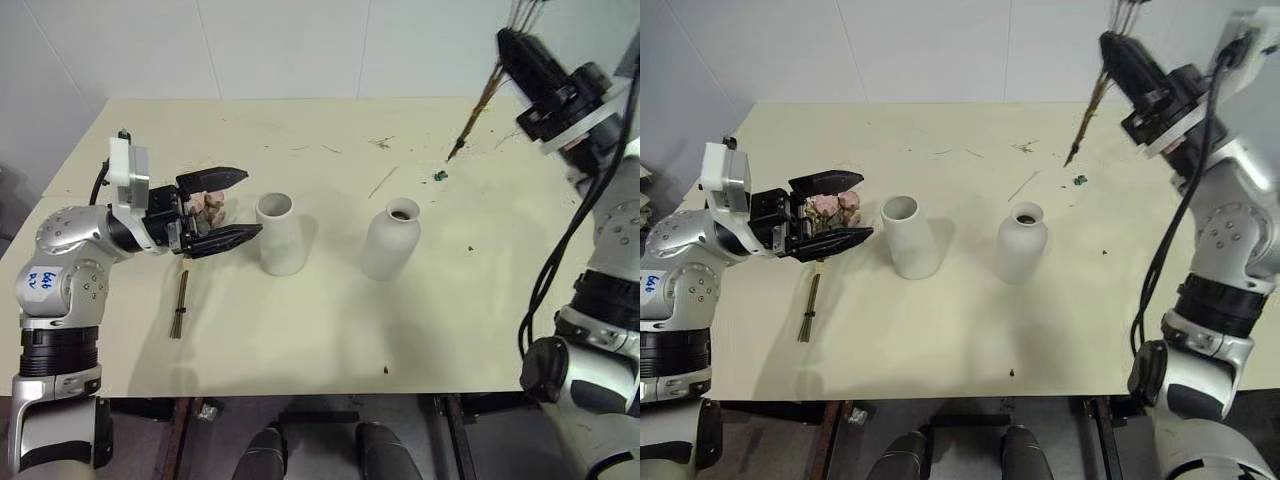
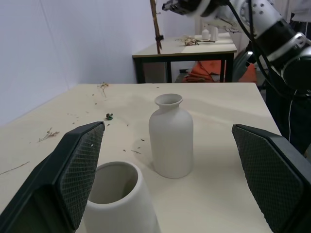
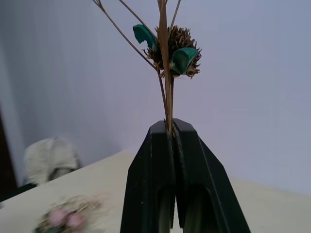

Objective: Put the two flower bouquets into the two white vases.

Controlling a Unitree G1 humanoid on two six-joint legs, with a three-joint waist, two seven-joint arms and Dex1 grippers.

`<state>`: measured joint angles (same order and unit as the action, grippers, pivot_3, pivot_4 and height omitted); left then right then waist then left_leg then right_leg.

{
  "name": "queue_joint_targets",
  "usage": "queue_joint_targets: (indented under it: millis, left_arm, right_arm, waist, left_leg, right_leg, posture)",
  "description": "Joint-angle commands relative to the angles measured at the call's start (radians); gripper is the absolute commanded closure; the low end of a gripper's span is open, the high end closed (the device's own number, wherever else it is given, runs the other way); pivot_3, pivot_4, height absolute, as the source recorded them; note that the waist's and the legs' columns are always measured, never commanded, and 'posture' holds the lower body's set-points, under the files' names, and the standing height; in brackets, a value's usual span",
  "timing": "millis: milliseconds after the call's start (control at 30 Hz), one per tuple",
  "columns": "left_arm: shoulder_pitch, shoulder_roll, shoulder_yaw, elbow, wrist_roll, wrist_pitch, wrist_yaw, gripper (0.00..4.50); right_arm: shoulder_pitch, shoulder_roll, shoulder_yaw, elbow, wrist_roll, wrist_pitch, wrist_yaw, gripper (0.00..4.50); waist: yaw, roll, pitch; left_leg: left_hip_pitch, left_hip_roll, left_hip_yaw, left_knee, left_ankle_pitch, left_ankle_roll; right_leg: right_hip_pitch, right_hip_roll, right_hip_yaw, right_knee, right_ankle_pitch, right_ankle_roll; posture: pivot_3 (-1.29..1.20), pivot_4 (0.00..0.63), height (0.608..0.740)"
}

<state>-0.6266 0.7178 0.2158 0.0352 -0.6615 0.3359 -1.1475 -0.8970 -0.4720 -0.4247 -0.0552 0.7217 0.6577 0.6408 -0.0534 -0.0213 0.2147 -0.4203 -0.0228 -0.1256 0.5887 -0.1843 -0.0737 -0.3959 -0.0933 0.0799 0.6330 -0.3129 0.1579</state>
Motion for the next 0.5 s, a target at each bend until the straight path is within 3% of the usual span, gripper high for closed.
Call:
queue_joint_targets:
  millis: [33,500]
  left_arm:
    - [-0.004,0.001,0.030,-0.019,0.001,-0.019,0.018,0.00]
    - [0.058,0.021,0.086,-0.095,-0.023,0.004,0.078,0.00]
  right_arm:
    - [0.038,0.020,0.022,-0.073,0.034,-0.010,-0.028,4.48]
    - [0.177,0.106,0.164,-0.027,-0.047,-0.191,0.017,4.48]
  waist:
    - [0.000,0.000,0.000]
    - [-0.001,0.000,0.000]
  left_leg:
    - [0.000,0.000,0.000,0.000,0.000,0.000]
    - [0.001,0.000,0.000,0.000,0.000,0.000]
  right_leg:
    - [0.000,0.000,0.000,0.000,0.000,0.000]
    - [-0.001,0.000,0.001,0.001,0.000,0.000]
  posture:
    - [0.00,0.150,0.740]
    - [0.00,0.150,0.740]
